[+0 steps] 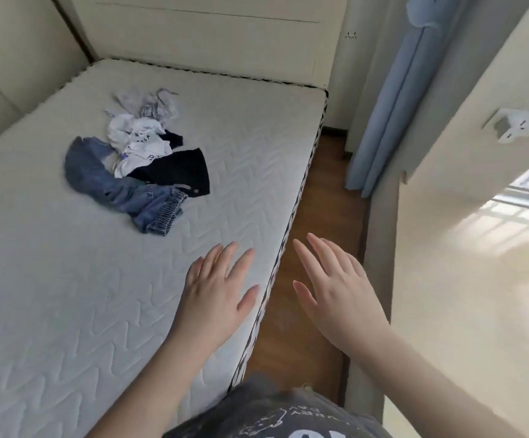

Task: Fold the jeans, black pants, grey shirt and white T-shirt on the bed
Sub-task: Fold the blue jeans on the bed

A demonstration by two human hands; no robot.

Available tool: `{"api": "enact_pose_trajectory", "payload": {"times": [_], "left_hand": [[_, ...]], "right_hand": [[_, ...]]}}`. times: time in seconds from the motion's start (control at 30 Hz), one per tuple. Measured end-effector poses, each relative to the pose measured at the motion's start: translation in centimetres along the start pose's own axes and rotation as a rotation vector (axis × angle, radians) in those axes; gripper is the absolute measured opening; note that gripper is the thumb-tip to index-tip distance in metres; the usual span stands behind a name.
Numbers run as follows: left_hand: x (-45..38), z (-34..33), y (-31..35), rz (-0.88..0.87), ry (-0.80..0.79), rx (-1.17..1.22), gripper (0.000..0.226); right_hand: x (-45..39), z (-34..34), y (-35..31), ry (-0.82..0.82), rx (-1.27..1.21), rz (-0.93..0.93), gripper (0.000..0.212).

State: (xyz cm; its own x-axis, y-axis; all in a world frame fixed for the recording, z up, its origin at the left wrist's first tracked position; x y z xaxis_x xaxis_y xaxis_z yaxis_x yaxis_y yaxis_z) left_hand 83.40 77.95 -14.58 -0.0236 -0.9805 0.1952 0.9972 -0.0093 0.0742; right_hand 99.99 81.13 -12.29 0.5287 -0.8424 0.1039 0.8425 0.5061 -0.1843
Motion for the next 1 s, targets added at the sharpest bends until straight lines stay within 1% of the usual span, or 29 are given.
{"api": "enact_pose_trajectory", "payload": {"times": [0.17,0.47,0.67,0.83,1.0], "left_hand": [[-1.4,-0.2,-5.9,0.201,0.017,0.051,0.061],[-4.5,-1.1,-16.2,0.445,0.040,0.113,0.066],[-7.0,-1.2,-20.7,0.507,0.014,0.120,0.063],[-9.0,-1.5,-24.0,0.567,-0.011,0.161,0.063],[-12.8,-2.7,-27.3,0.647,-0.011,0.251,0.060]], "right_hand": [[-7.4,0.1,-2.3,-0.065,0.013,0.173,0.059],[-19.9,-0.8,-8.9,-0.162,0.094,0.394,0.062],[-26.8,-1.3,-11.8,-0.207,0.133,0.461,0.062],[-33.4,0.0,-12.5,-0.169,0.101,0.459,0.062],[-39.2,-1.9,-14.7,-0.188,0.117,0.577,0.060]]}}
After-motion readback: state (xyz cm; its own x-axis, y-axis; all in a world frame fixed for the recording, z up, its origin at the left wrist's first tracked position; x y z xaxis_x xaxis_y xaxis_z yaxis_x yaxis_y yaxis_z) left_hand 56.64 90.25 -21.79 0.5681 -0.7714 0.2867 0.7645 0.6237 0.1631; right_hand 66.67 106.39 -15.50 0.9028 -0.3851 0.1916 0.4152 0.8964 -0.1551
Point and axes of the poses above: each hand's wrist, its own x-axis away from the middle knuckle, its own z-axis out of the back of the hand, y = z × x, the point moved 9 cm from there along -x, towards the middle knuckle, and after that the axes turned 14 degrees about -y, right-handed, at the moved point
